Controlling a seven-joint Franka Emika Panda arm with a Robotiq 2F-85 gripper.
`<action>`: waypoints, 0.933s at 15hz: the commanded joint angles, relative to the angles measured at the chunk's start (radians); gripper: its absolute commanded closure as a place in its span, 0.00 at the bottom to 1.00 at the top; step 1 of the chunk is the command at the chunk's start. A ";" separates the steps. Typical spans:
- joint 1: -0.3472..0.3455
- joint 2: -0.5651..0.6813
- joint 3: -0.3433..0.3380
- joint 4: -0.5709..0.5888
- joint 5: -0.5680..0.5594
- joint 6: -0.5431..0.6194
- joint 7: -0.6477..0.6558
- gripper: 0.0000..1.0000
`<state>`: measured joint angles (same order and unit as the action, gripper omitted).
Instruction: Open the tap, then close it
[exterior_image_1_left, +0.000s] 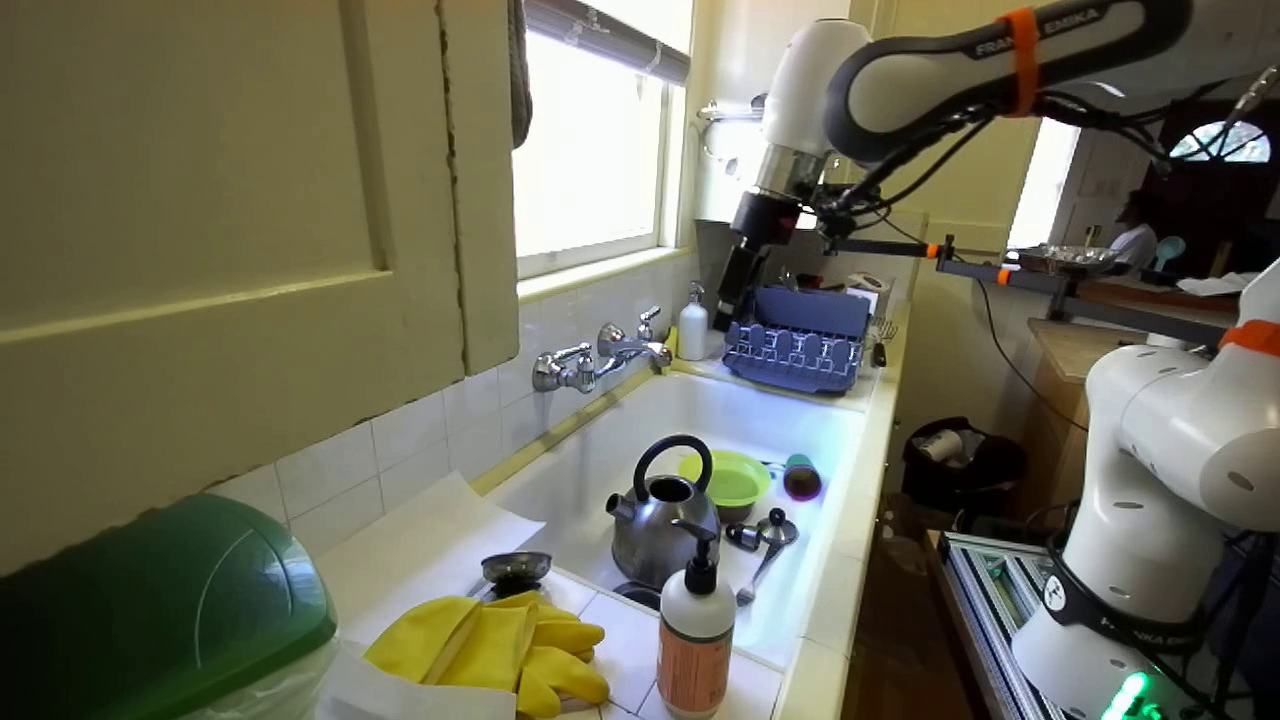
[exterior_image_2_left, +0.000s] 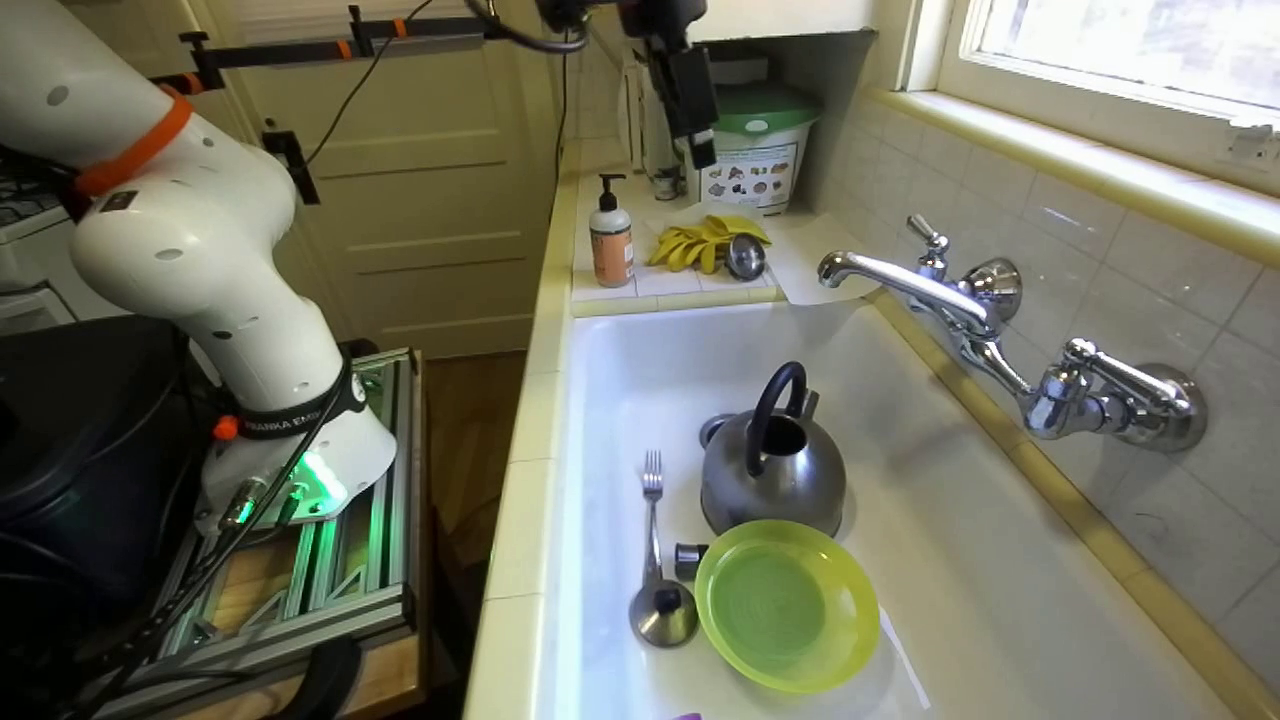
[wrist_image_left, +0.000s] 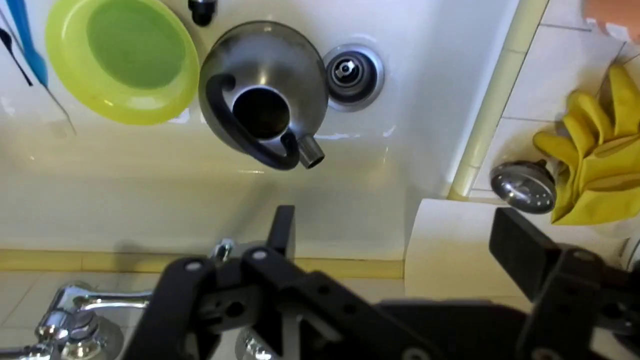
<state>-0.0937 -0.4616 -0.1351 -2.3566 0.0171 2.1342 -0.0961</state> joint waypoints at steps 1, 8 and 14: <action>0.010 0.235 -0.016 0.257 0.001 -0.037 -0.047 0.00; -0.004 0.287 -0.002 0.305 0.002 -0.014 -0.026 0.00; 0.003 0.341 0.001 0.344 -0.001 0.044 -0.061 0.00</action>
<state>-0.0931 -0.1719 -0.1382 -2.0473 0.0177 2.1324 -0.1229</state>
